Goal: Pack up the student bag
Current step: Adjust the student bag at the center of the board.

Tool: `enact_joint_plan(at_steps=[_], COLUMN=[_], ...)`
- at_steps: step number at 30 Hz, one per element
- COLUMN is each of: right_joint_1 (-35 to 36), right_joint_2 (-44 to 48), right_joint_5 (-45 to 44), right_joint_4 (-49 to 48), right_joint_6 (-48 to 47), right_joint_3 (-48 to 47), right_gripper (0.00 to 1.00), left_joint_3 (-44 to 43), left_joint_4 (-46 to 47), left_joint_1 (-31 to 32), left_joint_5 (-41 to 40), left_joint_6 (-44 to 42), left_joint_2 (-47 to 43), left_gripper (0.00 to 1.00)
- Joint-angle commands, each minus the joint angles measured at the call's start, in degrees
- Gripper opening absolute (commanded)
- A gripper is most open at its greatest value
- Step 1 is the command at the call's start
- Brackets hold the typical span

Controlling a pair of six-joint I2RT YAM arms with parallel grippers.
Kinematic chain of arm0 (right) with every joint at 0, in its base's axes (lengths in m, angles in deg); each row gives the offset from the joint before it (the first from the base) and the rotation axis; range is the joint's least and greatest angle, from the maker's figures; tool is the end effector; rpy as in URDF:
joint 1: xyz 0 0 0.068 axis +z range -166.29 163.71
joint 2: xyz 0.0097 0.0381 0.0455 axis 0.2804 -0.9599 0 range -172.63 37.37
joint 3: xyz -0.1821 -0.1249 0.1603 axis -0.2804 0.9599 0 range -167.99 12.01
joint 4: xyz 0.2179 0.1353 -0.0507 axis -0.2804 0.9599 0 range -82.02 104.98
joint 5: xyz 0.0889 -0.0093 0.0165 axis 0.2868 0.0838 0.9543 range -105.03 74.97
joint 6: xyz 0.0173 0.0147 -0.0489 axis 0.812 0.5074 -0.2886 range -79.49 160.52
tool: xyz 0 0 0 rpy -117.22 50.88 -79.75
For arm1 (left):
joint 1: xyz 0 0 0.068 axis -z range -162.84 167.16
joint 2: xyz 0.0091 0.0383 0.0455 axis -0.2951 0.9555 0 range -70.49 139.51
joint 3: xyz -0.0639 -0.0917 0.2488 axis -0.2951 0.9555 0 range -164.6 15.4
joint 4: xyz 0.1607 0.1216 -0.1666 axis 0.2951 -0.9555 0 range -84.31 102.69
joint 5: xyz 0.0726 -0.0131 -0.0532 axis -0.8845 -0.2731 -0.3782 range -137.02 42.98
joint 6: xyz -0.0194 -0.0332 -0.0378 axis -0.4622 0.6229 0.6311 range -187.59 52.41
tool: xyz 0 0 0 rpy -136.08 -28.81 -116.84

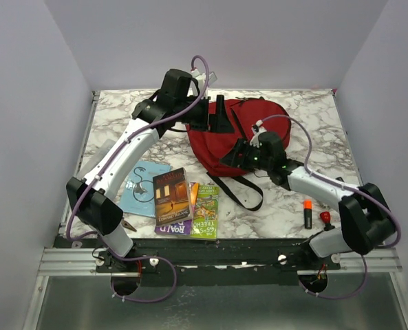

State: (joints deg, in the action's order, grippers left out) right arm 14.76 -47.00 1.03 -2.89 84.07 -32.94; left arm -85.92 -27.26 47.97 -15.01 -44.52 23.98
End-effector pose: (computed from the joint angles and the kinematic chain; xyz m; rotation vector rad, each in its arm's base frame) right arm 0.2662 0.1717 0.2153 0.0570 2.2338 1.0519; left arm 0.3030 -0.2026 0.4085 0.4996 2.2165 -1.1252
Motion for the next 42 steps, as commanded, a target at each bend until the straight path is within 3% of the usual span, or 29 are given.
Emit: enact_joint_plan(at_steps=[1, 5, 14, 20, 31, 42], right_joint_1=[-4.74, -6.2, -6.27, -6.28, -6.88, -9.14], right_joint_2=[3.81, -1.17, -24.77, -33.85, -35.94, -37.09], right_joint_5=[-10.72, -11.02, -14.03, -18.26, -25.12, -12.3], right_joint_4=[15.04, 17.13, 27.35, 33.17, 33.62, 26.63], right_joint_6=[-11.44, -15.65, -20.16, -23.0, -24.29, -22.99], right_joint_3=[-2.53, -10.5, -37.29, -48.55, -47.09, -42.48], right_gripper=[0.71, 0.71, 0.68, 0.79, 0.87, 0.88], left_joint_3=[0.67, 0.93, 1.66, 1.65, 2.07, 2.17], left_joint_4=[0.61, 0.99, 2.06, 2.15, 2.85, 3.31], left_joint_1=[-1.38, -3.21, -3.89, -4.26, -4.88, -5.14], left_joint_5=[1.45, 3.66, 4.41, 5.13, 6.58, 7.65], left_joint_6=[-0.09, 1.19, 1.37, 1.54, 2.16, 2.51], left_joint_2=[-1.99, -1.08, -1.2, -0.54, -0.09, 0.09], left_gripper=[0.98, 0.98, 0.98, 0.98, 0.98, 0.98])
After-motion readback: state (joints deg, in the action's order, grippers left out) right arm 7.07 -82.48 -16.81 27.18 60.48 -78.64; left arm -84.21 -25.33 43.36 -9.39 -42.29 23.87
